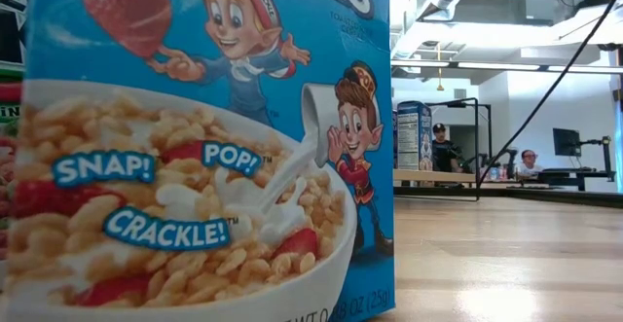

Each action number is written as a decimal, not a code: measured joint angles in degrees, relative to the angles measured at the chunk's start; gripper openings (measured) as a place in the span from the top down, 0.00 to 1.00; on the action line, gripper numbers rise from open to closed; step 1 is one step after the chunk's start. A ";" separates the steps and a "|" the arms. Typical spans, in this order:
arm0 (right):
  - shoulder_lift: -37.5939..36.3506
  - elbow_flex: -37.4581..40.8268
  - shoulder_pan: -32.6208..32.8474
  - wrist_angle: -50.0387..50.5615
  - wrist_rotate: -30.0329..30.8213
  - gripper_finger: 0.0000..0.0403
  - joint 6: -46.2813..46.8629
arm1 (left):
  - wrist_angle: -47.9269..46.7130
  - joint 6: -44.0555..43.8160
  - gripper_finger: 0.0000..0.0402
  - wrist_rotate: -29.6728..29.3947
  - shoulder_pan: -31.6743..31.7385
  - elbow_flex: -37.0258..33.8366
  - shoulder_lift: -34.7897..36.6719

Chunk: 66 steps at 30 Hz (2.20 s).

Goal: Stack cereal on shelf
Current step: Put the blue cereal box on the shelf aligned with the blue cereal boxes

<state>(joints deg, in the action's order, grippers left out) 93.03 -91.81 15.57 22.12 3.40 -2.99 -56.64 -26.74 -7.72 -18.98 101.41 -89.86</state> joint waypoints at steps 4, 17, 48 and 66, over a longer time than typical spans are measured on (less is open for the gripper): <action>-1.32 0.05 -1.07 -2.33 -2.67 0.59 -0.16 | 0.25 -1.72 0.47 -0.78 -0.02 1.45 1.90; -17.54 13.62 -14.54 -9.42 -11.09 0.59 1.20 | 0.84 -5.46 0.46 -10.70 -5.00 2.11 7.07; -46.84 75.75 -63.34 -52.34 -45.76 0.59 7.58 | 5.58 -5.00 0.46 -33.67 -8.57 2.16 6.88; -46.16 82.78 -65.63 -57.74 -45.36 0.59 2.45 | 5.05 -6.92 0.47 -36.63 -8.57 1.44 6.27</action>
<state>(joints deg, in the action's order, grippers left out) 46.87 -9.03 -50.06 -35.63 -41.96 -0.54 -51.60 -33.66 -44.35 -27.55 102.85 -83.59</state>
